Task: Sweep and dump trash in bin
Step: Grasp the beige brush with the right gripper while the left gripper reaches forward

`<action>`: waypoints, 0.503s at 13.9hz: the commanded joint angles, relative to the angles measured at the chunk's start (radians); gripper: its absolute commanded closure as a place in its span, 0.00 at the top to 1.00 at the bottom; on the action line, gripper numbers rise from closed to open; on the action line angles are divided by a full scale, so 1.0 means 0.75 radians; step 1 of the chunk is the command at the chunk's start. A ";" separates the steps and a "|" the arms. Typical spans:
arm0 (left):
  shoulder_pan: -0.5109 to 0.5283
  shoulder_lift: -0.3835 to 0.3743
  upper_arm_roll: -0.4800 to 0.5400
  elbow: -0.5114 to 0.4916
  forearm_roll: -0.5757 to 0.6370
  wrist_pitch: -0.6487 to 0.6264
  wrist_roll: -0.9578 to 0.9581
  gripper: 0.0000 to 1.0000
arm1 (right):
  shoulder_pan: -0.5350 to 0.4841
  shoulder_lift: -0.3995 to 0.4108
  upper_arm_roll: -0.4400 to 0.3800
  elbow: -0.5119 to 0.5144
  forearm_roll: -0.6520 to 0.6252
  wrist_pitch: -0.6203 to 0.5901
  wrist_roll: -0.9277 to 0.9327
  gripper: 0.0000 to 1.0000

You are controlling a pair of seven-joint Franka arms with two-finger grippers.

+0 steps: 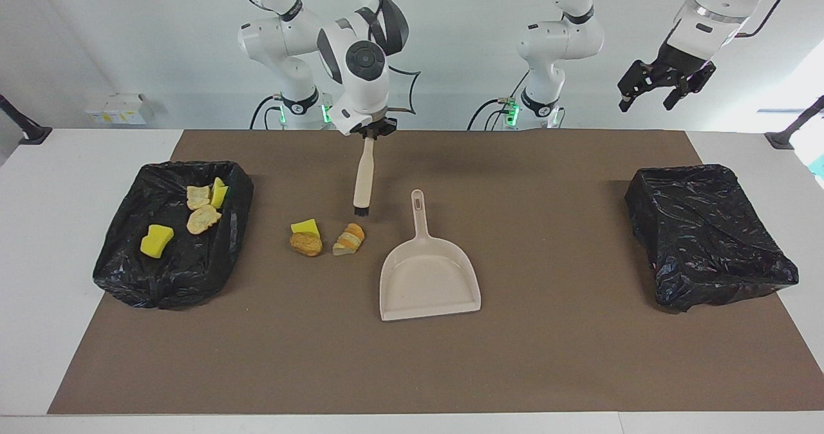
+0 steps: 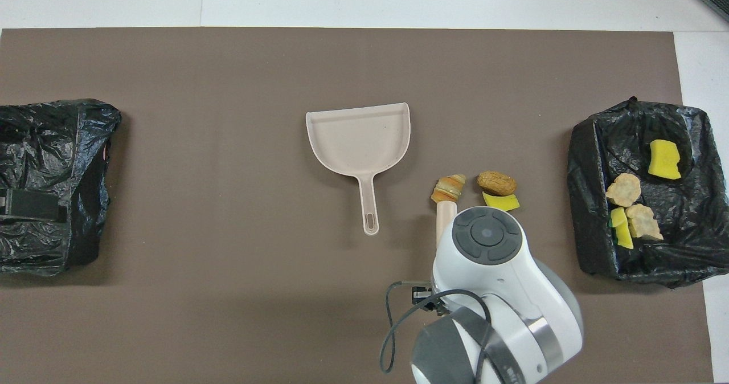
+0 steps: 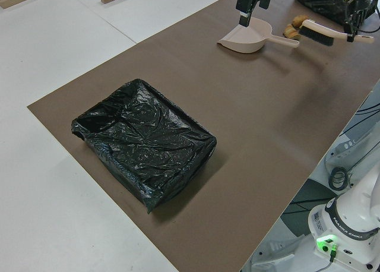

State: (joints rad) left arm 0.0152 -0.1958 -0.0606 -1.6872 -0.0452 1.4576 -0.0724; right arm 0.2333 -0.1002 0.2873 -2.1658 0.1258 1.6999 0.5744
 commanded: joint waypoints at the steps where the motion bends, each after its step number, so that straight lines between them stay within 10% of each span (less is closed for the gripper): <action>1: -0.045 -0.013 -0.019 -0.006 0.013 0.022 -0.018 1.00 | -0.104 -0.010 0.010 -0.004 -0.071 -0.007 -0.093 0.00; 7: -0.296 0.032 -0.028 -0.117 0.011 0.178 -0.255 1.00 | -0.339 0.021 0.012 -0.025 -0.223 0.102 -0.362 0.00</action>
State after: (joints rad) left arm -0.1493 -0.1726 -0.0946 -1.7338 -0.0462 1.5610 -0.2067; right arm 0.0529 -0.0889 0.2840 -2.1697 -0.0166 1.7287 0.3918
